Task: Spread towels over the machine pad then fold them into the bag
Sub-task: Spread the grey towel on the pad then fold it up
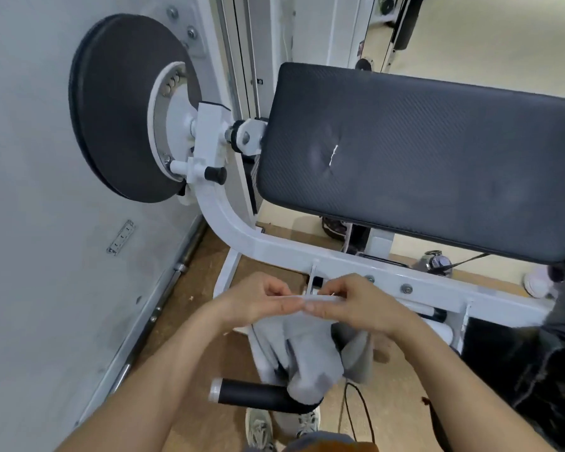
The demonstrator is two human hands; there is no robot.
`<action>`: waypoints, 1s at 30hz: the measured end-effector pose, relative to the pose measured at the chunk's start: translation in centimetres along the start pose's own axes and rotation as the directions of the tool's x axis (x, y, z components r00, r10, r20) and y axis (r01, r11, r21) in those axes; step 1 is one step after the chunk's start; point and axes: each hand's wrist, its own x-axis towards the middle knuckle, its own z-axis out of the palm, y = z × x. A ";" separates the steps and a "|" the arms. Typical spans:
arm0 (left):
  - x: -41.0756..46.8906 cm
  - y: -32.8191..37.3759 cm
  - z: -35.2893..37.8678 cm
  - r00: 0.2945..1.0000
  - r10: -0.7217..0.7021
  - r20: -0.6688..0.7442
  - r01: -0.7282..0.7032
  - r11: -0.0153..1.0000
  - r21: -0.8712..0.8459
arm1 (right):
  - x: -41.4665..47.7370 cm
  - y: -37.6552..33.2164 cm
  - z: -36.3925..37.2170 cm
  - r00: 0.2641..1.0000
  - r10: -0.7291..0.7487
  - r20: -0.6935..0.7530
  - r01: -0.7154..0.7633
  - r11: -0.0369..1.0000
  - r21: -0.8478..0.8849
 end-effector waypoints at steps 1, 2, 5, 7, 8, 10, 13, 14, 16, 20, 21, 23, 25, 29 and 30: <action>-0.4 0.2 -1.2 0.998 -0.027 0.057 0.024 0.999 0.044 | -0.1 -0.9 -0.6 0.998 -0.005 0.061 0.012 0.993 -0.115; -0.8 0.2 -2.3 0.992 -0.074 0.100 0.064 0.993 0.094 | -0.3 -1.7 -1.3 0.997 0.002 0.076 0.012 0.983 -0.184; -2.2 -1.0 -5.8 0.984 -0.144 0.106 0.131 0.983 0.125 | -1.4 -3.8 -3.2 1.000 0.020 -0.001 -0.020 0.998 0.061; -3.4 -1.5 -7.7 0.996 -0.086 0.033 0.086 0.996 -0.003 | -1.9 -4.3 -3.9 0.999 0.039 -0.029 -0.026 0.928 0.373; -3.9 -1.7 -8.4 0.997 -0.072 -0.015 0.070 0.992 -0.108 | -1.9 -4.3 -4.0 0.995 0.060 -0.074 -0.014 0.859 0.512; -4.6 -2.1 -9.4 0.998 -0.039 -0.057 0.019 0.948 -0.318 | -1.8 -4.9 -3.9 0.975 0.137 -0.177 0.039 0.676 0.736; -5.3 -2.0 -10.5 0.998 0.047 -0.040 -0.060 0.898 -0.435 | -2.1 -6.0 -3.3 0.924 0.287 -0.253 0.087 0.487 0.869; -5.5 -1.6 -10.9 0.998 0.061 -0.028 -0.067 0.903 -0.424 | -2.3 -6.4 -3.1 0.915 0.308 -0.262 0.093 0.469 0.879; -6.1 -0.3 -11.7 0.996 0.069 -0.052 -0.079 0.971 -0.227 | -3.1 -7.2 -2.9 0.909 0.311 -0.278 0.123 0.438 0.891; -6.2 0.9 -13.2 0.986 0.119 -0.120 -0.121 0.993 -0.014 | -5.1 -8.2 -4.1 0.895 0.262 -0.360 0.230 0.420 0.878; -6.2 0.9 -13.7 0.986 0.132 -0.102 -0.135 0.991 -0.020 | -5.6 -8.4 -4.6 0.886 0.251 -0.390 0.255 0.438 0.862; -6.2 1.1 -14.6 0.991 0.113 -0.066 -0.112 0.994 0.014 | -6.0 -8.5 -5.6 0.847 0.263 -0.463 0.284 0.512 0.811; -5.8 1.3 -15.1 0.993 0.034 -0.109 -0.026 0.997 0.068 | -6.0 -8.6 -6.8 0.773 0.288 -0.566 0.306 0.612 0.729; -3.2 1.8 -15.1 0.854 0.080 -0.515 -0.033 0.995 0.099 | -4.7 -8.4 -9.3 0.582 0.334 -0.741 0.320 0.744 0.586; -2.3 2.1 -15.1 0.806 0.095 -0.584 -0.056 0.995 0.083 | -4.1 -8.1 -10.1 0.526 0.322 -0.787 0.327 0.778 0.537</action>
